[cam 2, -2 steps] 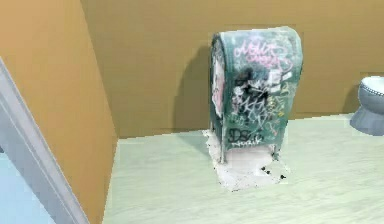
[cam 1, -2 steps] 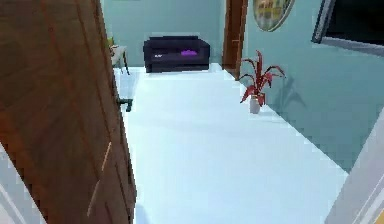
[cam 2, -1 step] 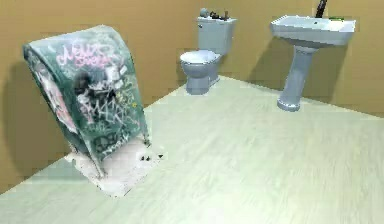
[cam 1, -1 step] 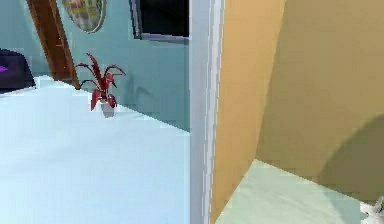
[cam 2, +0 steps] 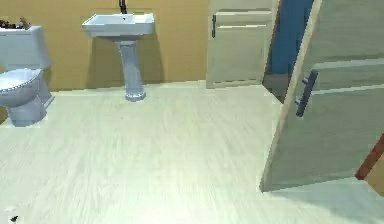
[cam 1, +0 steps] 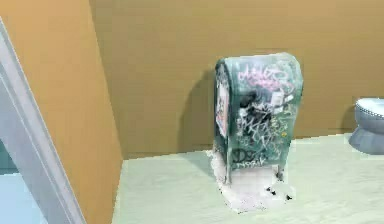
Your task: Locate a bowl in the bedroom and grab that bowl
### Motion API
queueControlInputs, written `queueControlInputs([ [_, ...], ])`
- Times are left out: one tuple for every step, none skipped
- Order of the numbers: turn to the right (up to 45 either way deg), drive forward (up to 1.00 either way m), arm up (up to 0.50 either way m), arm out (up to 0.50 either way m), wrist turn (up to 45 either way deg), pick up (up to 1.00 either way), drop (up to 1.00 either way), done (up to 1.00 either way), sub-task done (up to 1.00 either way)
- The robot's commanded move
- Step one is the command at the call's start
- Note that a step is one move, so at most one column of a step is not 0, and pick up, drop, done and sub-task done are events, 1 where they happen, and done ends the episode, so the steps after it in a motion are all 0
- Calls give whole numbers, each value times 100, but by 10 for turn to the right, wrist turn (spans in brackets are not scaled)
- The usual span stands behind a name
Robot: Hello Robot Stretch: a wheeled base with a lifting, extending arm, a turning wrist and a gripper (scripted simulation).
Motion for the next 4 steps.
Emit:
queueControlInputs([
  [450,0,0,0,0,0,0,0,0],
  [150,0,0,0,0,0,0,0,0],
  [0,5,0,0,0,0,0,0,0],
  [-450,0,0,0,0,0,0,0,0],
])
